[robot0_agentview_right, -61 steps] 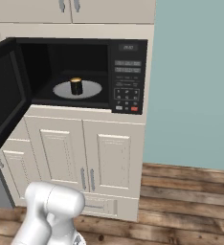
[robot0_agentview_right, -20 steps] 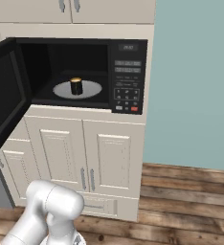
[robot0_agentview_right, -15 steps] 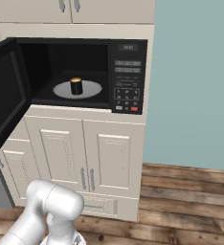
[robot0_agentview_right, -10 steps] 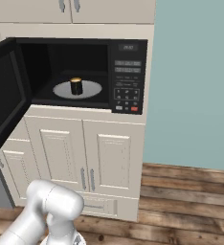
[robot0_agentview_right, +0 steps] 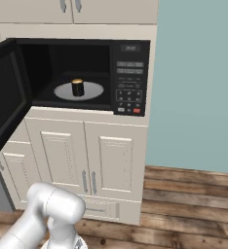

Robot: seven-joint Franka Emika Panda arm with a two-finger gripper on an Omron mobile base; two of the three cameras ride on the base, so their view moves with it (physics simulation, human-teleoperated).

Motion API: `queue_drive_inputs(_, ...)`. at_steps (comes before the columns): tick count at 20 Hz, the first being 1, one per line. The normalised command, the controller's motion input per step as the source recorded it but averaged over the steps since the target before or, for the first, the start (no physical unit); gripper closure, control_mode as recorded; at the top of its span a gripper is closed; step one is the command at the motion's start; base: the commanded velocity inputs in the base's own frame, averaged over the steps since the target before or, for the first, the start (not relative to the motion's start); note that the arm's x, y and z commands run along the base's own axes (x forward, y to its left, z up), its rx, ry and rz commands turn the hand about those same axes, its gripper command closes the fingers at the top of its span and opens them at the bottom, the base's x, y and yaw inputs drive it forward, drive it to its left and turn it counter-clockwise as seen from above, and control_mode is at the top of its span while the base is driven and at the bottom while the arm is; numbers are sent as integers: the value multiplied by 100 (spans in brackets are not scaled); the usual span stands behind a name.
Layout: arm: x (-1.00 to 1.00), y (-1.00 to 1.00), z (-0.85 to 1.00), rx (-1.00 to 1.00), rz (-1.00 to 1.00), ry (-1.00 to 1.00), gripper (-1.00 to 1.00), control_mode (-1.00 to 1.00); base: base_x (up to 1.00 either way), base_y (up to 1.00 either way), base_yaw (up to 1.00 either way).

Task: Pick the mug from the counter and place it inside the microwave. Then close the microwave.

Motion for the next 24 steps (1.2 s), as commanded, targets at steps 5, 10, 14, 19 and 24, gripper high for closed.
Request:
queue_drive_inputs(5, 30, 25, -11, 0, 0, 0, -100, -100, 0, 0, 0)
queue_drive_inputs(10, 26, 32, -3, 0, 0, 0, -100, -100, 0, 0, 0)
queue_drive_inputs(14, 23, 24, 0, 0, -1, 0, -100, -100, 0, 0, 0)
queue_drive_inputs(19, 19, 10, -3, 0, -6, 0, -100, -100, 0, 0, 0)
queue_drive_inputs(24, 2, 0, 0, 0, -11, -1, -100, -100, 0, 0, 0)
